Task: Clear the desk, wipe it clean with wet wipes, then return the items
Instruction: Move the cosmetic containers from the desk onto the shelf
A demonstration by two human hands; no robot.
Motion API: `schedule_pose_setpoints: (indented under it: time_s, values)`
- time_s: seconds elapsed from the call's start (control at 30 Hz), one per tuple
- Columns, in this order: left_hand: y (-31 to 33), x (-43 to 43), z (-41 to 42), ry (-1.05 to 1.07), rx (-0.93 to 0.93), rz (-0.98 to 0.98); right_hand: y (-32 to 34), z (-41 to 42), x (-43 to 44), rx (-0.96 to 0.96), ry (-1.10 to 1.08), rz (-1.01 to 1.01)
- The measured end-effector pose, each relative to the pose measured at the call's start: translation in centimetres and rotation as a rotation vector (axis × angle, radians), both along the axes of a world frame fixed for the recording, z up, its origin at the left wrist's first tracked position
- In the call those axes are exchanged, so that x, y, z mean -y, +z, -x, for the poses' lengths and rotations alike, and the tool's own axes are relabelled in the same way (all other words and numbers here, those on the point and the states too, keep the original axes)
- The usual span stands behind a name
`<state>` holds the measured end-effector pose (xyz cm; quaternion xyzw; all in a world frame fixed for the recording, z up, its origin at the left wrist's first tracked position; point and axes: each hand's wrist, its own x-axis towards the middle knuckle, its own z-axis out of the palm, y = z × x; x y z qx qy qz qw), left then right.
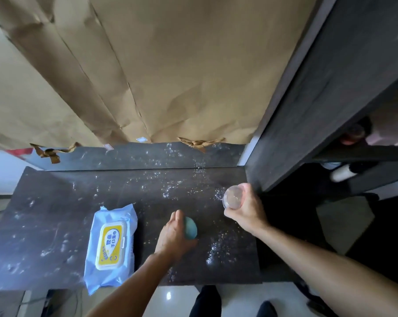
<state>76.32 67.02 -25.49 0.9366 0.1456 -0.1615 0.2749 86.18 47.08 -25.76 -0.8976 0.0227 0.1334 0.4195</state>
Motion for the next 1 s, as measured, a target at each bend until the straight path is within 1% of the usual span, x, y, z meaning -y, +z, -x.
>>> schedule_pose_setpoints:
  time_s: [0.13, 0.27, 0.4, 0.53, 0.6, 0.67, 0.8, 0.93, 1.0]
  values:
    - [1.5, 2.6, -0.3, 0.049, 0.037, 0.036, 0.7, 2.7, 5.1, 0.051, 0.134, 0.074]
    - [2.8, 7.1, -0.8, 0.062, 0.063, 0.053, 2.2, 4.1, 10.7, 0.09, 0.207, 0.118]
    - [3.5, 12.3, -0.7, 0.078, 0.091, 0.067, 4.1, 3.7, 16.2, 0.147, 0.157, 0.078]
    - [4.0, 16.6, -0.6, 0.094, 0.106, 0.103, 5.8, 0.7, 19.7, 0.209, 0.067, 0.006]
    - [4.3, 18.1, -0.2, 0.104, 0.122, 0.126, 6.5, -1.5, 20.3, 0.192, 0.048, -0.008]
    - [4.8, 19.2, 0.4, 0.098, 0.127, 0.131, 6.8, -3.8, 20.2, 0.165, 0.032, 0.026]
    - [5.5, 20.3, 2.0, 0.089, 0.14, 0.11, 5.7, -7.3, 18.1, 0.193, 0.011, 0.146]
    - [5.6, 20.0, 3.5, 0.109, 0.174, 0.087, 4.4, -9.8, 15.9, 0.11, 0.02, 0.324]
    - [5.6, 19.6, 4.0, 0.127, 0.184, 0.075, 3.6, -10.9, 15.2, 0.106, 0.02, 0.359]
